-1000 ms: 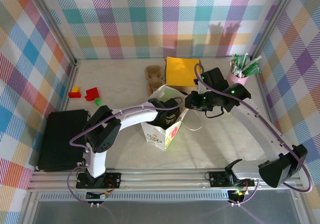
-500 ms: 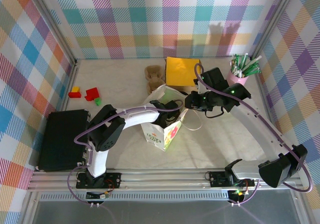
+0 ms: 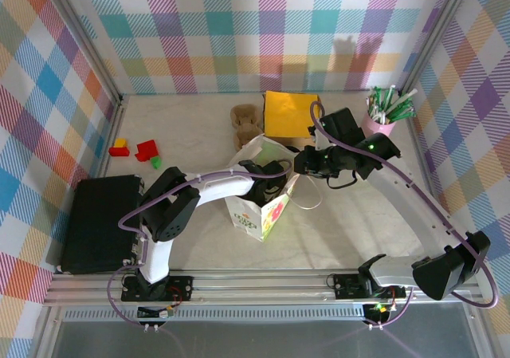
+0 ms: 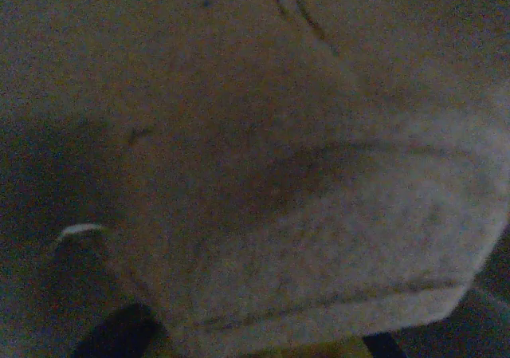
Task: Pack the takeout coffee
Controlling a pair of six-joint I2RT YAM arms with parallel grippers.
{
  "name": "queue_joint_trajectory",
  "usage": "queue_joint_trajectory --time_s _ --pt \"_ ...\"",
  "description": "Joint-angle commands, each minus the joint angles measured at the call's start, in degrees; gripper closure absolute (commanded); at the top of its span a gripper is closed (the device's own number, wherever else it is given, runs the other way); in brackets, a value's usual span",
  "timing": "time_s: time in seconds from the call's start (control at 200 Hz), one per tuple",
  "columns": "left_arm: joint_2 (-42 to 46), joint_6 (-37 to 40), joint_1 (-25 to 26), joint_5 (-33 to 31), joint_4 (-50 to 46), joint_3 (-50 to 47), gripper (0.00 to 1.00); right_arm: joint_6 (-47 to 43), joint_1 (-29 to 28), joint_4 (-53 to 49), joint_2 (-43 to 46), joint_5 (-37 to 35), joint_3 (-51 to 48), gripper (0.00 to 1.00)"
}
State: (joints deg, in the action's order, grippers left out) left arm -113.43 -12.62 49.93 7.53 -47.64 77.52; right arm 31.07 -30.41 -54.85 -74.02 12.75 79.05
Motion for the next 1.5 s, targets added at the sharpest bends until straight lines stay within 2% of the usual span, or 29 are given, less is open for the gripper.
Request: queue_joint_trajectory --time_s 0.0,0.12,0.44,0.59,0.855,1.16,1.495 --pt "-6.1 -0.9 -0.4 -0.9 4.7 -3.2 0.99 0.2 0.3 1.0 1.7 1.8 -0.4 0.79" --pt "-4.6 -1.4 -0.4 -1.2 4.5 -2.6 0.99 0.1 0.3 0.9 1.7 1.6 -0.8 0.79" --pt "6.6 -2.7 0.6 -1.6 0.3 2.1 0.98 0.4 0.3 1.2 0.9 0.6 -2.3 0.79" --pt "8.7 -3.2 1.4 -2.8 -2.3 4.4 0.98 0.7 0.3 1.4 0.9 0.3 -2.4 0.79" --pt "12.9 -4.4 2.4 -4.4 -1.2 5.7 0.98 0.5 0.3 0.7 -0.2 0.6 -0.3 0.79" --pt "8.3 -3.4 1.9 -11.2 1.5 7.5 0.99 0.2 0.3 0.8 -1.2 1.8 -1.2 0.79" --pt "1.8 -2.6 0.6 -9.5 5.9 5.3 0.99 -0.2 0.3 0.4 -0.9 1.6 -0.4 0.80"
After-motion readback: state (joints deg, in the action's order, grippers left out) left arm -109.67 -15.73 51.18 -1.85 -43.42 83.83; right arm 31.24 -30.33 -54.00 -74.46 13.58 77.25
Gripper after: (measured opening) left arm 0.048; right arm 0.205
